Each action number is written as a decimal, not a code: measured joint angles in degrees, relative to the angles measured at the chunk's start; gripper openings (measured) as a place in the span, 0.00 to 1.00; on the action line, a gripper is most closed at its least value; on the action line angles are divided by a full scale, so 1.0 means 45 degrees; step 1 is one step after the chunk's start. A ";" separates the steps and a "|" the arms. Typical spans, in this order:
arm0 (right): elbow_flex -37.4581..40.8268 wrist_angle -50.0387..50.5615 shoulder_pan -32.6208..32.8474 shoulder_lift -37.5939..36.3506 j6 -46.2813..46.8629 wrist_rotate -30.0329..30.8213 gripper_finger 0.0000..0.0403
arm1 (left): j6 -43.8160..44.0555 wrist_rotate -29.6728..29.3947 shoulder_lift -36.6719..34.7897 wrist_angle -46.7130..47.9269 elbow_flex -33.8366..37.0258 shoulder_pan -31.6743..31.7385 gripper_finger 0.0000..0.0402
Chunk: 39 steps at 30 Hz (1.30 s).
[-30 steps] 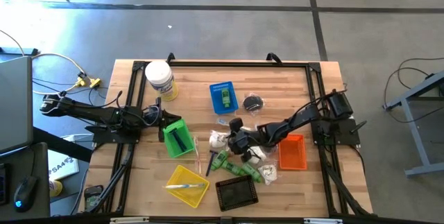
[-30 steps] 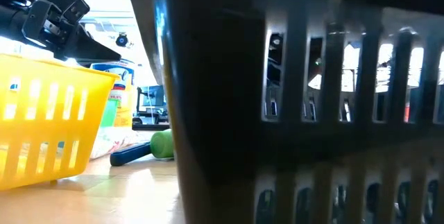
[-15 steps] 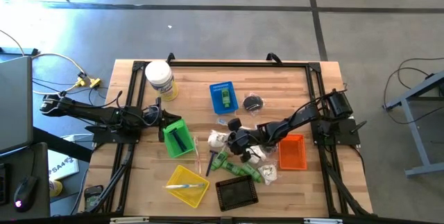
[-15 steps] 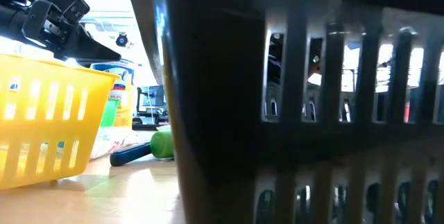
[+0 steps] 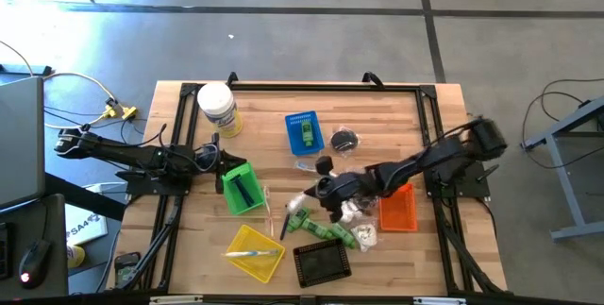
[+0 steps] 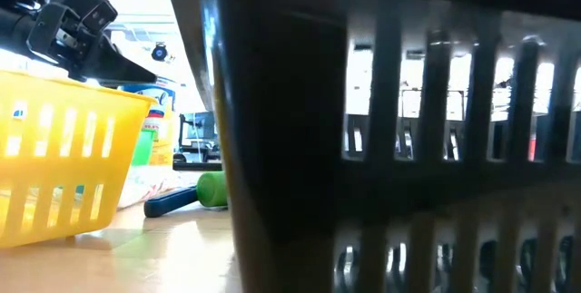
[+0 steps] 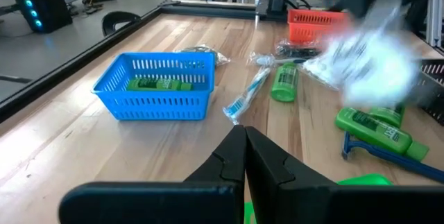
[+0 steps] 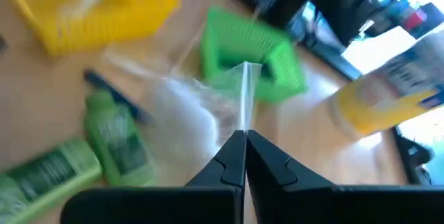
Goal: Pick & Place Travel size toiletries
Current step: Put the cotton pack into the black bin
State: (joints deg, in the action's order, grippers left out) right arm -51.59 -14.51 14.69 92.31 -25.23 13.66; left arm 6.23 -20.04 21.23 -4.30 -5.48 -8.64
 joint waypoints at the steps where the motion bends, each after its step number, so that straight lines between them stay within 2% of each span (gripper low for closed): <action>1: 0.0001 0.0242 -0.0036 -0.0507 0.0123 -0.0229 0.01 | 0.0022 -0.0002 0.0000 0.0033 0.0000 -0.0002 0.00; 5: 0.0191 0.0625 -0.0410 -0.2493 0.0782 -0.1666 0.01 | 0.0027 0.0001 0.0000 0.0040 0.0000 0.0000 0.00; 10: 0.1522 -0.0139 -0.1017 -0.5081 0.1850 -0.3214 0.00 | 0.0056 0.0013 0.0000 0.0041 0.0000 0.0000 0.00; 20: 0.4871 -0.1755 -0.1781 -0.9383 0.3610 -0.4823 0.00 | 0.0051 0.0020 0.0000 0.0044 0.0000 -0.0004 0.00; 30: 0.8540 -0.4129 -0.2118 -1.3122 0.4336 -0.4301 0.00 | 0.0353 0.0020 0.0000 0.0040 0.0000 0.0000 0.00; 39: 0.9887 -0.4165 -0.2267 -1.4810 0.4656 -0.4681 0.00 | 0.0396 0.0020 0.0000 0.0035 0.0000 -0.0005 0.00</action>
State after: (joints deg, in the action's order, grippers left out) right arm -7.10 -33.26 4.49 25.66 -4.28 -7.40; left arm 8.01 -19.94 21.23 -4.14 -5.48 -8.67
